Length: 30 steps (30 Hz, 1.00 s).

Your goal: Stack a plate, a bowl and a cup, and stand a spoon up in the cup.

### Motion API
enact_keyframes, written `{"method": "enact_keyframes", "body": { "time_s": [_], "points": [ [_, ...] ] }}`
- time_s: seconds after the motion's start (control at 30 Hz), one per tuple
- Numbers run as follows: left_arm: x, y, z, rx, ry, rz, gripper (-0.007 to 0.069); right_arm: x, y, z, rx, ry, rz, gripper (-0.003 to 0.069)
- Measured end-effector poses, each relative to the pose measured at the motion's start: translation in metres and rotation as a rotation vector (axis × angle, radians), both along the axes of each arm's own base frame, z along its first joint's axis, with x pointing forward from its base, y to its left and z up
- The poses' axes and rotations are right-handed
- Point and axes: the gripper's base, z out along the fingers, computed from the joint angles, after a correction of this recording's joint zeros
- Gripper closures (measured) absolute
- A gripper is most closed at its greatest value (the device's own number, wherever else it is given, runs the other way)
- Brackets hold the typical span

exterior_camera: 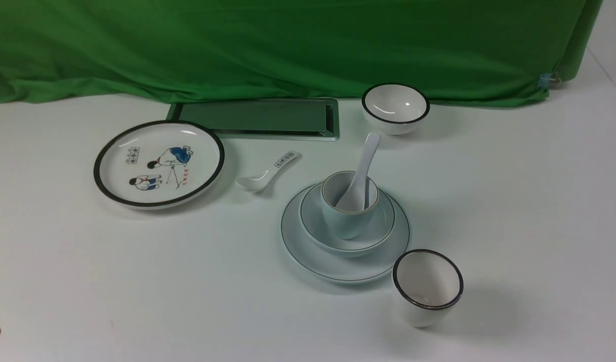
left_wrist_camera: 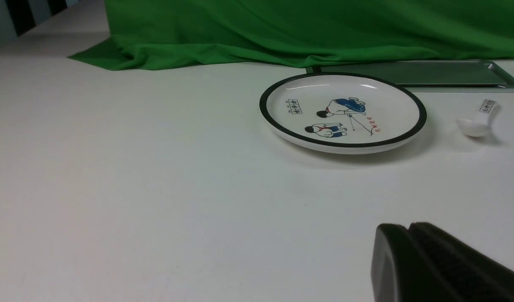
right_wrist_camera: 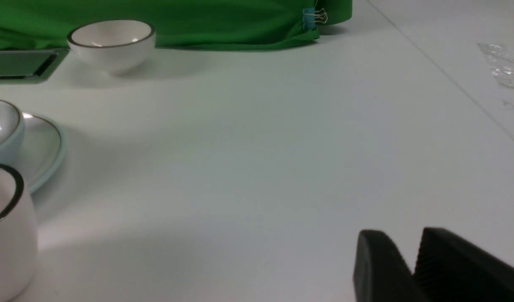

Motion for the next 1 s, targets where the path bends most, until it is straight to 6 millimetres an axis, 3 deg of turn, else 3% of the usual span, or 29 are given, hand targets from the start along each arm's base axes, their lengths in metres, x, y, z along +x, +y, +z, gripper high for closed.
{"method": "enact_keyframes", "body": {
  "time_s": [1.0],
  "points": [
    [0.0000, 0.0000, 0.0000, 0.006, 0.000, -0.001, 0.0653, 0.0000, 0.0000, 0.0000, 0.000, 0.000, 0.000, 0.0421]
  ]
}}
